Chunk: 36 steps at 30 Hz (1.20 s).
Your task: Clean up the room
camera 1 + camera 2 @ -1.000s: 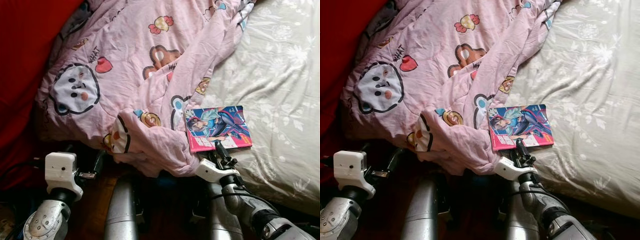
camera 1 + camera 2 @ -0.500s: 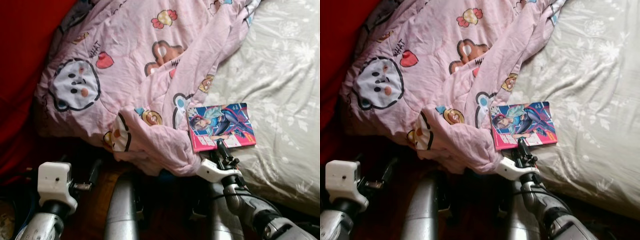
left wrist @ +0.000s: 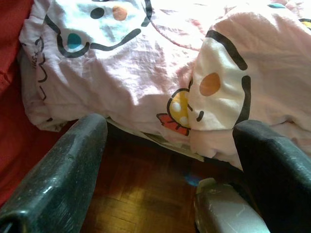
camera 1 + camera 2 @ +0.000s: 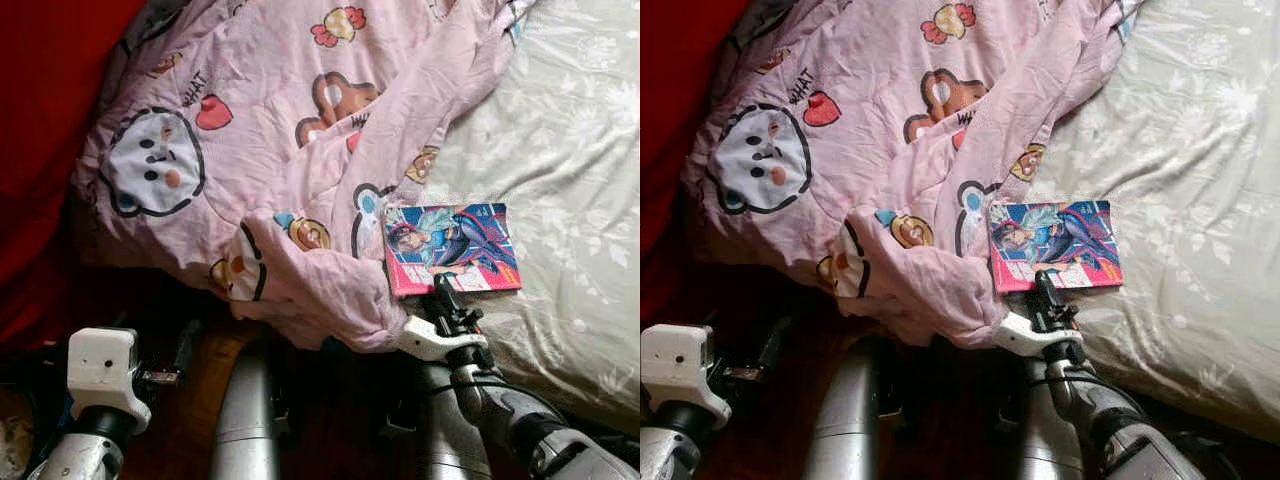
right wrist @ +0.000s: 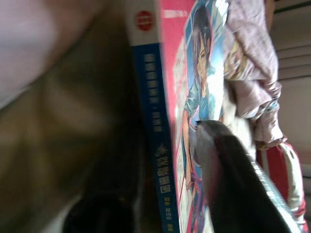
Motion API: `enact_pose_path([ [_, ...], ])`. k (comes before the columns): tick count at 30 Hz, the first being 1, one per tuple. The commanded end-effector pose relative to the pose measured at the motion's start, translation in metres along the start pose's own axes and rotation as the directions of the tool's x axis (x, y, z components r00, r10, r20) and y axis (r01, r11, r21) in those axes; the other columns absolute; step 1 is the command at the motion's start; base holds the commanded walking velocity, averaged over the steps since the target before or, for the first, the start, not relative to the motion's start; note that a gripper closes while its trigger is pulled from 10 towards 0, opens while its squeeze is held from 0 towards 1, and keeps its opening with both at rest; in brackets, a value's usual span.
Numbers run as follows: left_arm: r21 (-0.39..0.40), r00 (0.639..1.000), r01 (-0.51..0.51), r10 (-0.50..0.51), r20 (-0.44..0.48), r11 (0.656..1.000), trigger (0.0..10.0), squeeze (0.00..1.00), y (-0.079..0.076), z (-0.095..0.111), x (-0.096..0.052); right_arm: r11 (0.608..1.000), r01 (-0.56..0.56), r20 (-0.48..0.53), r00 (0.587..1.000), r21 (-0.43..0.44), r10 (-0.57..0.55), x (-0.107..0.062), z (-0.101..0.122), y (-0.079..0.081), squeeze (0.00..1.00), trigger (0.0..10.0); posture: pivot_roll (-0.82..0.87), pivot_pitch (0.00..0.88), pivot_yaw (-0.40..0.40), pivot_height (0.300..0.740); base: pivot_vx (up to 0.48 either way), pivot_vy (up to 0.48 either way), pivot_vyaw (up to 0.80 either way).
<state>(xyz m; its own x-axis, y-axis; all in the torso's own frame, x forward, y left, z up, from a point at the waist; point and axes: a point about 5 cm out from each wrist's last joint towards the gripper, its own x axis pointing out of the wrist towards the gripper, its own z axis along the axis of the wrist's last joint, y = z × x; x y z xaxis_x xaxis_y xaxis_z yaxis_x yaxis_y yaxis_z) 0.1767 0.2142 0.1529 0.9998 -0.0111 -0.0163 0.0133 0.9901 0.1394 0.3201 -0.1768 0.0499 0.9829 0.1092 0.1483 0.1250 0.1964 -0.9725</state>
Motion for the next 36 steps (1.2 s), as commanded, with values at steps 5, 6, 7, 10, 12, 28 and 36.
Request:
enact_pose_path([
  [5,-0.011,0.998,-0.03,0.029,-0.058,0.999,10.0,0.0,0.005,-0.008,-0.01,0.999,-0.031,-0.02,0.999,-0.01,0.031,-0.011,-0.006,0.008,0.0,0.0,0.29,0.683,0.06,0.617,0.0,0.0,0.0],
  [6,-0.01,0.998,-0.031,0.03,-0.059,0.999,10.0,0.0,0.005,-0.008,-0.01,0.999,-0.032,-0.02,0.999,-0.01,0.032,-0.011,-0.006,0.008,0.0,0.0,0.29,0.683,0.06,0.617,0.0,0.0,0.0],
  [7,-0.01,0.998,-0.031,0.03,-0.059,0.999,10.0,0.0,0.005,-0.008,-0.01,0.999,-0.032,-0.02,0.999,-0.01,0.032,-0.011,-0.006,0.008,0.0,0.0,0.29,0.683,0.06,0.617,0.0,0.0,0.0],
  [10,-0.01,0.998,-0.031,0.031,-0.061,0.999,10.0,0.0,0.005,-0.009,-0.01,0.999,-0.034,-0.023,0.999,-0.009,0.034,-0.012,-0.007,0.009,0.0,0.0,0.29,0.674,0.06,0.617,0.0,0.0,0.0],
  [12,-0.01,0.998,-0.032,0.031,-0.061,0.999,10.0,0.0,0.005,-0.01,-0.008,0.999,-0.033,-0.028,0.999,-0.002,0.033,-0.013,-0.007,0.009,0.0,0.0,0.29,0.667,0.058,0.617,0.0,0.0,0.0],
  [28,-0.013,0.997,-0.073,0.072,-0.021,0.997,10.0,0.0,0.01,-0.023,0.02,0.952,0.168,-0.241,0.965,0.257,-0.105,-0.003,-0.022,-0.012,0.0,0.0,0.26,0.494,0.005,0.617,0.0,0.0,0.0],
  [36,-0.034,0.996,-0.082,0.082,0.015,0.996,10.0,0.0,0.01,-0.031,0.049,0.878,0.316,-0.24,0.941,0.359,-0.24,0.008,-0.017,-0.035,0.0,0.0,0.19,0.359,-0.033,0.617,0.0,0.0,0.0],
])
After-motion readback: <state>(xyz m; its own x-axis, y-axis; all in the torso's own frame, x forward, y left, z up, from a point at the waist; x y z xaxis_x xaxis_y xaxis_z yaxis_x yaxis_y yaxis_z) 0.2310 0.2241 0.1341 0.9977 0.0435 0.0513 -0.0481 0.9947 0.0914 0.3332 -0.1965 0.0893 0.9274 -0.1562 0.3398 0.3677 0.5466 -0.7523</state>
